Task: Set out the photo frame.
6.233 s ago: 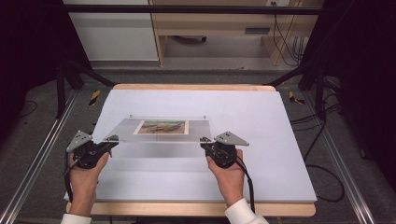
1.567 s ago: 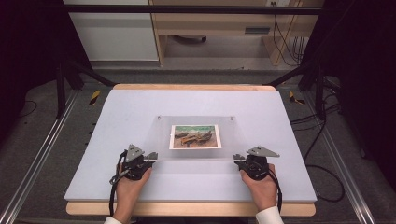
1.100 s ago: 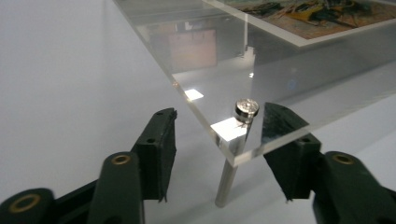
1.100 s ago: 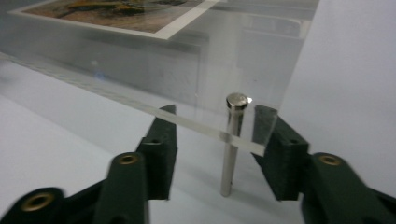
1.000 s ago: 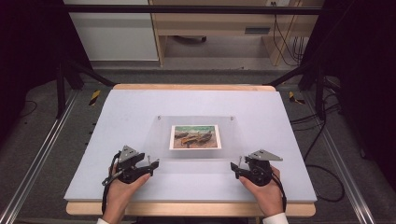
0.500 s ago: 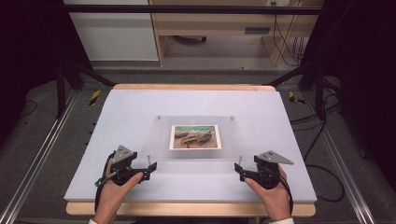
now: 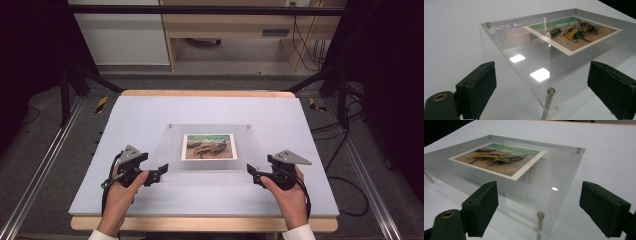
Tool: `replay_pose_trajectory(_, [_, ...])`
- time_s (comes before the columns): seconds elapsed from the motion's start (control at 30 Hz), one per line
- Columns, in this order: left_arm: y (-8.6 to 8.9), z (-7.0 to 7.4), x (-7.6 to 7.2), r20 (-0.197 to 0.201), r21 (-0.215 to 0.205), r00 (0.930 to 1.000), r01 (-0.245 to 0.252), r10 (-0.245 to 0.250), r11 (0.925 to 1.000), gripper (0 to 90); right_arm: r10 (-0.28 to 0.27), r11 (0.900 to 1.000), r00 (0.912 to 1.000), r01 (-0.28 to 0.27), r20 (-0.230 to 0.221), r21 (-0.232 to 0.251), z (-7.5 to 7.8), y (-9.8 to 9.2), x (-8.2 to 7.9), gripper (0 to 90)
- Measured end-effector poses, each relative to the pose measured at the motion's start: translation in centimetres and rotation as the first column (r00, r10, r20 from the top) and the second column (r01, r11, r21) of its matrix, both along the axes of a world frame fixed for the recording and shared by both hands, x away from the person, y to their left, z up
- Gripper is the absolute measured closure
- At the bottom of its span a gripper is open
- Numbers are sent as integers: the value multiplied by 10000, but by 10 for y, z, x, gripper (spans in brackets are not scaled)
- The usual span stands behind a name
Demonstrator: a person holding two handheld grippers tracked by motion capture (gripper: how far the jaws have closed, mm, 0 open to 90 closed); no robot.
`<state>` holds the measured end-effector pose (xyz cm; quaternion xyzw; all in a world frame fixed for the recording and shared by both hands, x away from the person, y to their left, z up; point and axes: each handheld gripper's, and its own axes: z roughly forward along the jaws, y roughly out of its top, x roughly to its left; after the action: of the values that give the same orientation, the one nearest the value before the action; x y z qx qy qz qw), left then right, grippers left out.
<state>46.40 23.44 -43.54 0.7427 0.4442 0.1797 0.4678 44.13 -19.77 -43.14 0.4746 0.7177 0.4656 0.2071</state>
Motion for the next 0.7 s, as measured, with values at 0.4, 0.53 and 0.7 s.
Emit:
replay_pose_trajectory(0.4, [-8,-18,23,-857,-601,9963,8,-60,9982,108,325,9992,9953,-303,-912,258,-11,7,42,185])
replay_pose_trajectory(0.53, [-10,-23,21,-1148,-1014,9934,-40,-77,9948,125,359,9981,9929,-300,-1132,530,-16,5,39,183])
replay_pose_trajectory(0.7, [-11,-26,23,-1394,-1384,9902,-98,-97,9903,127,411,9968,9894,-309,-1396,742,-20,5,40,159])
